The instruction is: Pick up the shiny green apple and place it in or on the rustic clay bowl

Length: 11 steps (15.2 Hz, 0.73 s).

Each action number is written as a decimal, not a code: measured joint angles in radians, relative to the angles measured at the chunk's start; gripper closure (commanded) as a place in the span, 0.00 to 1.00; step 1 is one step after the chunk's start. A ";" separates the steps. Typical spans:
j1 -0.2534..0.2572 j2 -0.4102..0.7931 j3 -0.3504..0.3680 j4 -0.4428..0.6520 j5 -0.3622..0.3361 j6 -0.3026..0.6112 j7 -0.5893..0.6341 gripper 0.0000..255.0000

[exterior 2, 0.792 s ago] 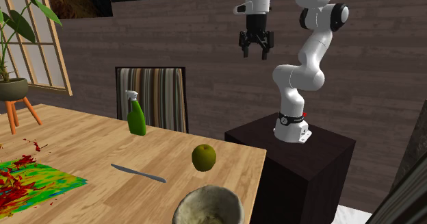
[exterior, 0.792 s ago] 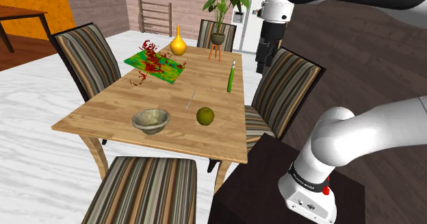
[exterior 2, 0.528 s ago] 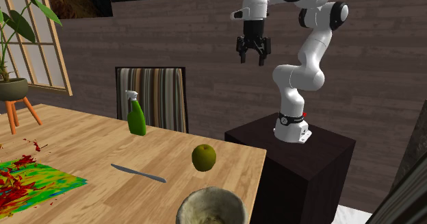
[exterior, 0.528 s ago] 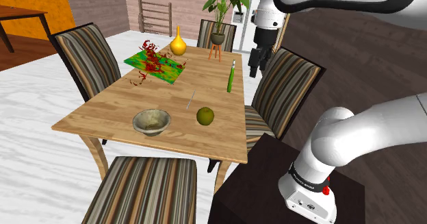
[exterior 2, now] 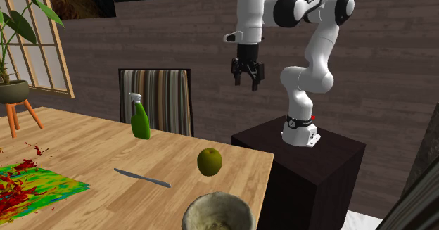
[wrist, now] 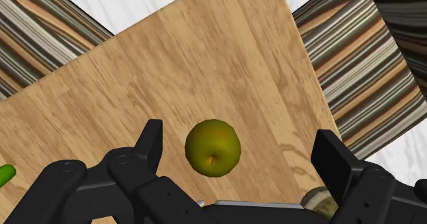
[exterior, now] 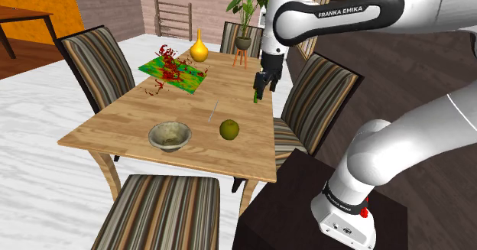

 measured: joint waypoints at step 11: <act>-0.018 0.368 0.032 0.046 -0.033 0.358 0.123 0.00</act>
